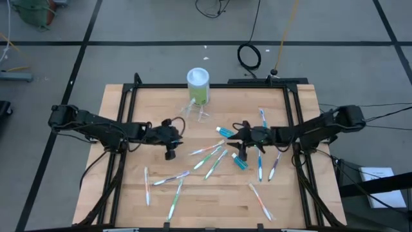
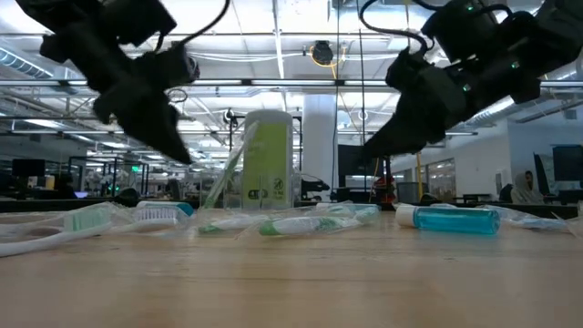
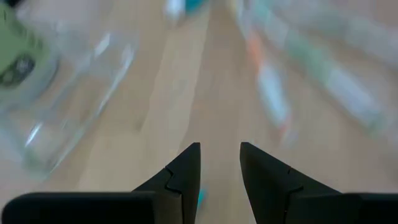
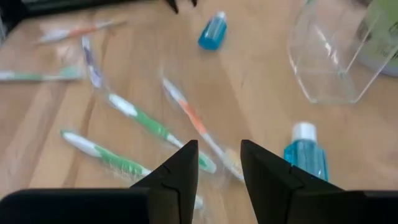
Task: Pick & Place toothbrushing station
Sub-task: Put the blue mouthwash bottle into the middle of the transparent organizer
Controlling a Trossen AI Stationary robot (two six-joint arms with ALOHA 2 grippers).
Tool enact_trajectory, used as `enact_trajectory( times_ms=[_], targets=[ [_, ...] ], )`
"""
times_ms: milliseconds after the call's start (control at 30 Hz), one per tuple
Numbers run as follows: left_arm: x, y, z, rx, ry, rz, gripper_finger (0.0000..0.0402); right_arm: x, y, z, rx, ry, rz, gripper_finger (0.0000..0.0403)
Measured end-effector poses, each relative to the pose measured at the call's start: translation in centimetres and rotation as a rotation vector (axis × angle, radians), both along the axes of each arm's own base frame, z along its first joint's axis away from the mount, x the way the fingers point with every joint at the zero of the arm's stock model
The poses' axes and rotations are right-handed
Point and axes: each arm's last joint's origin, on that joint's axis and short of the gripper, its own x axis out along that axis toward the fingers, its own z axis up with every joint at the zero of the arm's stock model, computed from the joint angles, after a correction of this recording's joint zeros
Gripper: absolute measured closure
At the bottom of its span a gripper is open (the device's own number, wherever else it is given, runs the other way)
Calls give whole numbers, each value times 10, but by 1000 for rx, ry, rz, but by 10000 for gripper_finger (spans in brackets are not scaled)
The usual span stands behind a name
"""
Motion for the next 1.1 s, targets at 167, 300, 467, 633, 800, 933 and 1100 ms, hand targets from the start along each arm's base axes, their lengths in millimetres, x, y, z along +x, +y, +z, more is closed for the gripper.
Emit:
enact_trajectory(
  times_ms=[167,300,467,633,800,933,1100],
  targets=[
    [-20,6,-13,143,265,8,282,1,0,-4,-3,18,-1,287],
    [-33,15,-18,163,411,44,282,2,0,-3,-35,2,16,287],
    [-35,25,-19,107,430,74,281,4,0,1,-73,-34,34,287],
    [-31,35,-18,122,395,62,281,5,-1,3,-96,-52,39,287],
    [-28,42,-21,143,410,12,281,5,-8,4,-118,-59,22,287],
    [-26,45,-20,134,383,-43,281,5,-13,4,-121,-60,1,287],
    [-24,47,-19,132,357,-105,281,5,-19,4,-122,-59,-19,287]
  ],
)
